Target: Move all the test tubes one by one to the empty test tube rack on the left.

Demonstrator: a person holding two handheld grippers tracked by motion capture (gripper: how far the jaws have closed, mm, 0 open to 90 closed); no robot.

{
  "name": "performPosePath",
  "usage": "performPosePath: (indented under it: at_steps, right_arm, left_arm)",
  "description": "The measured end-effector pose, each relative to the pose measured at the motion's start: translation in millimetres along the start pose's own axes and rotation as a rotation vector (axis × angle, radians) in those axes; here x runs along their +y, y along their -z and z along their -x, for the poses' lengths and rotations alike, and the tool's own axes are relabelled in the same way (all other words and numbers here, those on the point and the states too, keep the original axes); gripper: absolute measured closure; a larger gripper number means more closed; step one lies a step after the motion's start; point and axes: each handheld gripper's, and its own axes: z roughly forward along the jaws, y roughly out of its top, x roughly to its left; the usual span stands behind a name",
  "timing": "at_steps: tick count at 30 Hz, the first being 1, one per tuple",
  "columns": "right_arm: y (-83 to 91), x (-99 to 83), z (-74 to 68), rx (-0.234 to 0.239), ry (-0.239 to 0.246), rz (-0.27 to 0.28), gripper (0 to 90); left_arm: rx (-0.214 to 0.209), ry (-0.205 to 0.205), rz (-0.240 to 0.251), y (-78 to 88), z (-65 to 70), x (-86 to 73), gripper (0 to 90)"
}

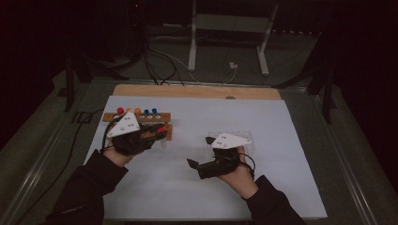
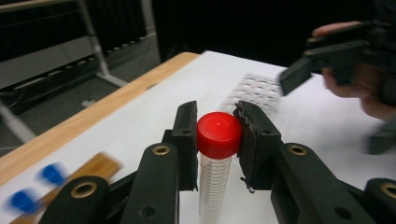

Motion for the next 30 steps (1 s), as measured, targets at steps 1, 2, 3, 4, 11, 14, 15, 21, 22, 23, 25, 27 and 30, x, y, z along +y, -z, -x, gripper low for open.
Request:
performPosePath:
  at_steps: [1, 2, 3, 4, 11, 14, 15, 21, 22, 23, 25, 27, 30]
  right_arm:
    - [0.2, -0.2, -0.4, 0.007, 0.001, 0.001, 0.0]
    - [0.1, -0.1, -0.9, 0.002, 0.004, 0.0, 0.0]
    - [0.3, 0.0, -1.0, 0.007, 0.004, 0.0, 0.0]
    - [0.9, 0.0, -0.4, 0.022, -0.002, 0.008, 0.0]
    - [3.0, 0.8, 1.1, 0.022, -0.003, 0.018, 0.0]
    - [2.9, 0.5, 2.3, 0.019, -0.004, 0.018, 0.0]
    - [2.9, 0.3, 2.7, 0.02, -0.007, 0.022, 0.0]
    - [2.4, 0.6, 2.0, 0.017, 0.0, 0.021, 0.0]
    - [2.2, 0.5, 2.2, 0.018, -0.001, 0.021, 0.0]
    - [2.1, 0.3, 2.4, 0.019, -0.003, 0.021, 0.0]
    - [1.9, 0.0, 2.9, 0.022, -0.008, 0.022, 0.0]
    - [2.0, -0.3, 3.2, 0.023, -0.008, 0.023, 0.0]
    - [2.5, -0.3, 3.7, 0.021, -0.008, 0.026, 0.0]
  left_arm:
    - [0.014, 0.004, 0.005, 4.7, -3.4, -0.3, 71.6]
    - [0.031, 0.011, 0.012, 9.3, -6.5, -0.6, 71.6]
    - [0.047, 0.016, 0.016, 13.3, -9.3, -0.9, 71.6]
    - [0.063, 0.016, 0.017, 17.3, -12.1, -1.2, 71.6]
    - [0.194, 0.048, 0.03, 44.6, -39.8, -5.4, 71.6]
    - [0.247, 0.067, 0.034, 54.3, -51.8, -8.7, 71.6]
    - [0.268, 0.068, 0.03, 56.8, -55.7, -9.8, 71.6]
    - [0.372, 0.114, 0.042, 67.0, -83.9, -18.8, 71.6]
    - [0.397, 0.114, 0.04, 67.0, -88.1, -20.6, 71.6]
    - [0.406, 0.126, 0.043, 66.8, -92.4, -22.4, 71.6]
    - [0.434, 0.134, 0.048, 65.0, -98.9, -25.6, 71.6]
    - [0.457, 0.141, 0.057, 62.6, -104.9, -28.8, 71.6]
    - [0.494, 0.164, 0.087, 60.6, -114.4, -34.8, 71.5]
